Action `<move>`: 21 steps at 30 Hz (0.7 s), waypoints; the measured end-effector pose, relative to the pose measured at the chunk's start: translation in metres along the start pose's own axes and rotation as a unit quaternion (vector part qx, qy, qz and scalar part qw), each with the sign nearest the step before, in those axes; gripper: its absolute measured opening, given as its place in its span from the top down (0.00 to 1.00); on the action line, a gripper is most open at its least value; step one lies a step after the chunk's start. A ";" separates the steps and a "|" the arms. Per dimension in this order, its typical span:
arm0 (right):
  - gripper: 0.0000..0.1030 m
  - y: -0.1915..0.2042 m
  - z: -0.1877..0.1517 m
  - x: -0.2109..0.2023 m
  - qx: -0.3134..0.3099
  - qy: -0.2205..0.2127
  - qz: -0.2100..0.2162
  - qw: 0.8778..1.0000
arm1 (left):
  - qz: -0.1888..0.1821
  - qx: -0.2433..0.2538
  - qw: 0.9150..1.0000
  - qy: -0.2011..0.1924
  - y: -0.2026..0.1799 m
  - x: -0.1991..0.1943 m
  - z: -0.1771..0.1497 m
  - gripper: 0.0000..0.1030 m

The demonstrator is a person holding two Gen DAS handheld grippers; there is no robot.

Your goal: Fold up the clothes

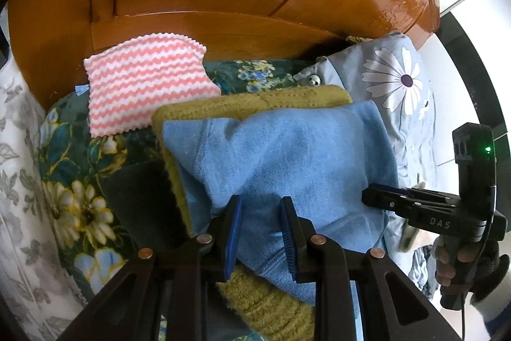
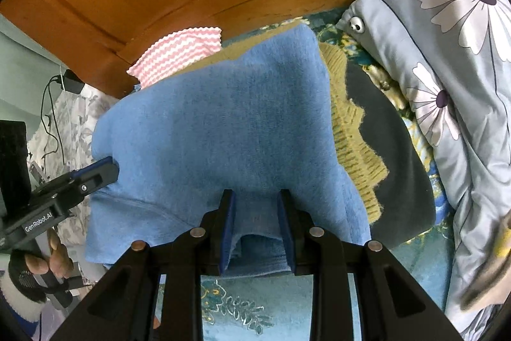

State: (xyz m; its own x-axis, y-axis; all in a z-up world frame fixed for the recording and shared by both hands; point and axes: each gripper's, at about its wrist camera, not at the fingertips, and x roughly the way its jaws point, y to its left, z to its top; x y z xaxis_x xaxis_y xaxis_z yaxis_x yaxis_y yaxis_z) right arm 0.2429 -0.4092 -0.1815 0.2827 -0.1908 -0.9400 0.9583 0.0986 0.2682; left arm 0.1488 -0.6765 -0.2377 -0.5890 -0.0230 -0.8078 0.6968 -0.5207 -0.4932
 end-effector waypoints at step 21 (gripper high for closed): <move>0.63 0.021 -0.053 -0.049 0.005 -0.022 -0.010 1.000 | 0.019 0.067 0.998 0.006 -0.065 -0.040 -0.052 0.34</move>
State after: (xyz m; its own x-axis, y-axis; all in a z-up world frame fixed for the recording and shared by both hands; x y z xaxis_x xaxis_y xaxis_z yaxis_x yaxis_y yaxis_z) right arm 0.2468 -0.3459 -0.1407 0.2657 -0.2349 -0.9350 0.9639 0.0846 0.2526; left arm 0.1484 -0.5973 -0.1902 -0.5569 -0.0354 -0.8298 0.6572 -0.6298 -0.4141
